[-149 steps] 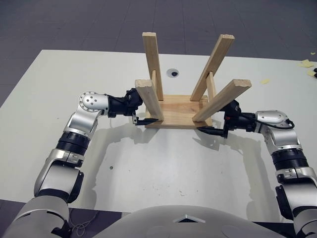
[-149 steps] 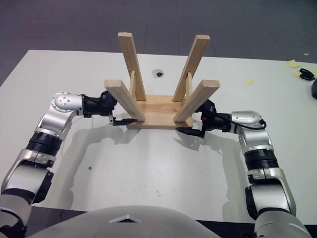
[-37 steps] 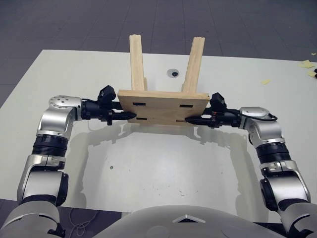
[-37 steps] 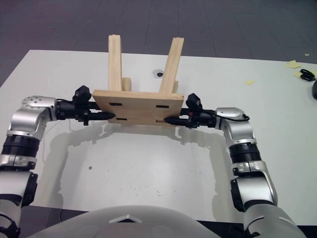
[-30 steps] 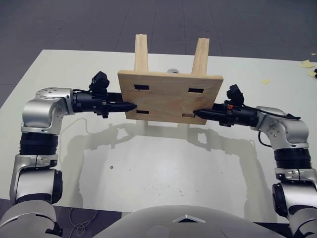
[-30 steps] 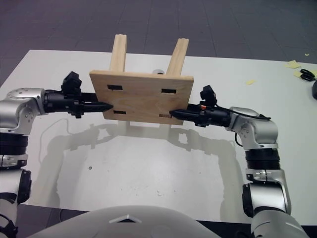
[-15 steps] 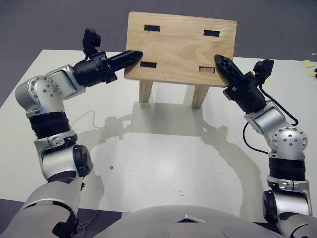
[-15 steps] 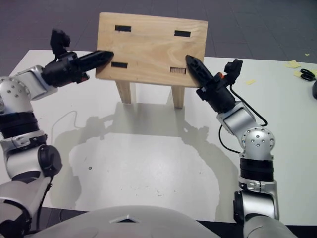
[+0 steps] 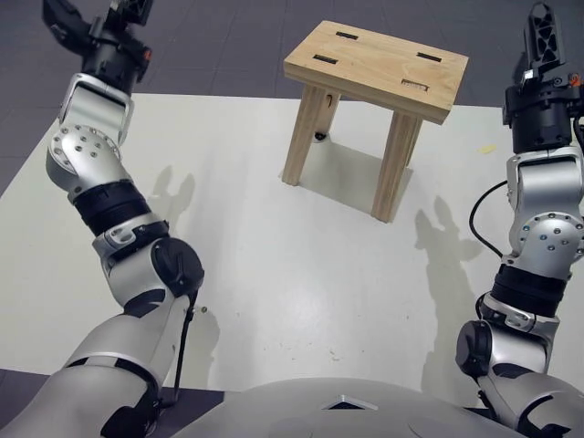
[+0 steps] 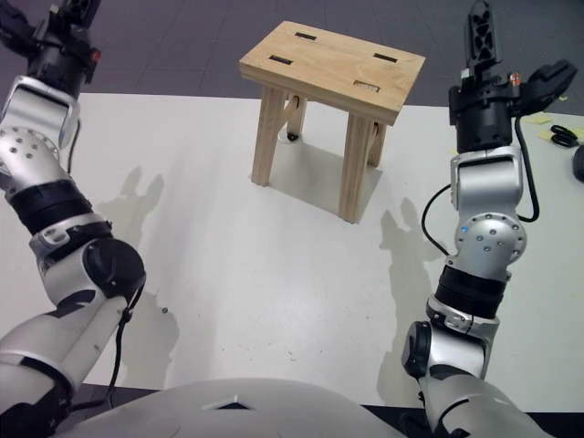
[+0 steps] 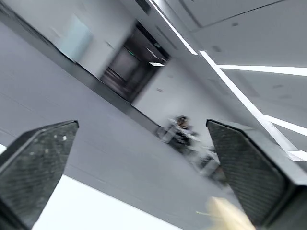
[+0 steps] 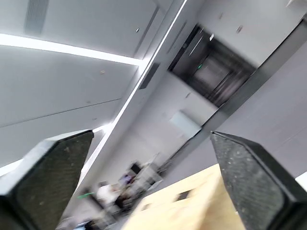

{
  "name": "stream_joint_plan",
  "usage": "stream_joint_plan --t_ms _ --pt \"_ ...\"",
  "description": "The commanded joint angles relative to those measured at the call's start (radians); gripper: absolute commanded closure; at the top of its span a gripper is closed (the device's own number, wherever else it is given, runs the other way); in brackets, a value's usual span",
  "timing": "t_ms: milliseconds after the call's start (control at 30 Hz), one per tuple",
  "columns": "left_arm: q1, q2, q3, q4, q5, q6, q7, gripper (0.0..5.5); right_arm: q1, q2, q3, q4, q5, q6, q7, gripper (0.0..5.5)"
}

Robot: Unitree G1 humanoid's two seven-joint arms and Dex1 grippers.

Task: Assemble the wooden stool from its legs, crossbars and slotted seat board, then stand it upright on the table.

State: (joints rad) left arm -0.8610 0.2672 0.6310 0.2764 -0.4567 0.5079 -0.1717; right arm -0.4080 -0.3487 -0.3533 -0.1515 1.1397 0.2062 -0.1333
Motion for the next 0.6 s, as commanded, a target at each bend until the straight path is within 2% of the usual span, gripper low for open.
stream_joint_plan --t_ms 33,133,267,367,600 --pt "0.108 0.068 -0.154 -0.010 0.204 -0.273 -0.007 0.10 0.147 -0.004 0.094 0.006 -0.552 -0.146 -0.146 0.11" --pt "0.160 0.048 -0.235 -0.032 0.287 -0.367 -0.002 0.10 0.237 0.030 0.088 0.026 -0.755 -0.169 -0.264 0.11" --pt "0.224 -0.022 -0.287 -0.045 0.266 -0.366 -0.021 0.10 0.291 0.088 0.123 0.035 -0.863 -0.194 -0.257 0.11" --pt "0.231 -0.082 -0.272 -0.046 0.180 -0.310 0.007 0.10 0.305 0.126 0.130 0.055 -0.921 -0.197 -0.253 0.11" --pt "0.211 -0.071 -0.326 -0.010 0.186 -0.313 -0.007 0.10 0.258 0.161 0.116 0.114 -0.952 -0.197 -0.192 0.11"
